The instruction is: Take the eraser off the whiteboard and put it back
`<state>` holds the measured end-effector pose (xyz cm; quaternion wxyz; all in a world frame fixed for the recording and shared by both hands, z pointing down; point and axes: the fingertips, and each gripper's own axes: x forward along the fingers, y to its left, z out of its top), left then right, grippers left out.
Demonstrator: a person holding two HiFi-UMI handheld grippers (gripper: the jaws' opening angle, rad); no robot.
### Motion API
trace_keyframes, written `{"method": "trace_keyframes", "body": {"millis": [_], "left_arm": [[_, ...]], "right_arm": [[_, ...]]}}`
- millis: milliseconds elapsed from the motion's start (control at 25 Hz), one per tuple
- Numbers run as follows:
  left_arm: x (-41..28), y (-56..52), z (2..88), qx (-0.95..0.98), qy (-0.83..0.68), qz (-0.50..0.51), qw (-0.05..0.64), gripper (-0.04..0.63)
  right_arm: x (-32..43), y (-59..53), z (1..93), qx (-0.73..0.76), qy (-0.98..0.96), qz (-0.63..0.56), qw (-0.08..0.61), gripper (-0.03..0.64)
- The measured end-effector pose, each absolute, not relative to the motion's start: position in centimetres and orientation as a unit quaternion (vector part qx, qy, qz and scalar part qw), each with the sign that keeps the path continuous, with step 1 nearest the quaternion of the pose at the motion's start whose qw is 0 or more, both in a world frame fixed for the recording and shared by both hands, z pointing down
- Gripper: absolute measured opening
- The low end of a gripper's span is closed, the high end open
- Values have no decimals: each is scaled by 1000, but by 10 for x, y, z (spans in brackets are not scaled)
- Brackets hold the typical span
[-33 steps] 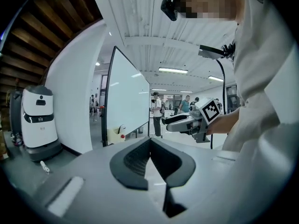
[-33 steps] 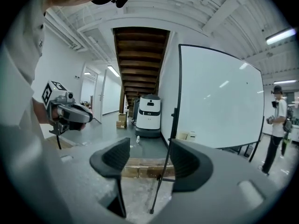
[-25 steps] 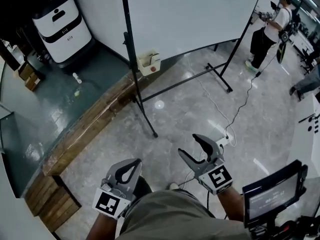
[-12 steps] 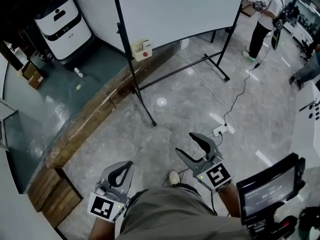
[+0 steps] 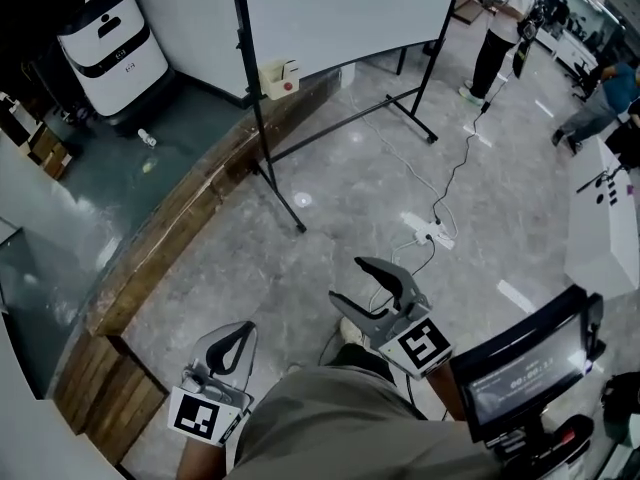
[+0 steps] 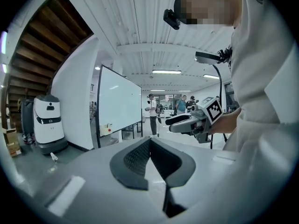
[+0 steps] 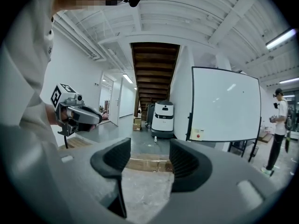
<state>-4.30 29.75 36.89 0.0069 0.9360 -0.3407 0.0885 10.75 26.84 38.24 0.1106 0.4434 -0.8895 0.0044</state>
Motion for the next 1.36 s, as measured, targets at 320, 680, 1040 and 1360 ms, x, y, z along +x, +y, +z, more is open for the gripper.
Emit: {"method": "trace_keyframes", "body": {"millis": [320, 680, 1040, 1360], "left_arm": [[-71, 309, 370, 939, -331, 92, 26, 8], [-87, 334, 379, 947, -306, 86, 35, 8], [-19, 338, 378, 942, -320, 102, 23, 8], [191, 371, 375, 956, -277, 95, 23, 8]], "right_arm": [[73, 287, 371, 442, -890, 11, 115, 264], [56, 336, 363, 461, -877, -1, 136, 235], [151, 362, 357, 482, -866, 5, 129, 233], [353, 418, 358, 526, -840, 1, 131, 232]]}}
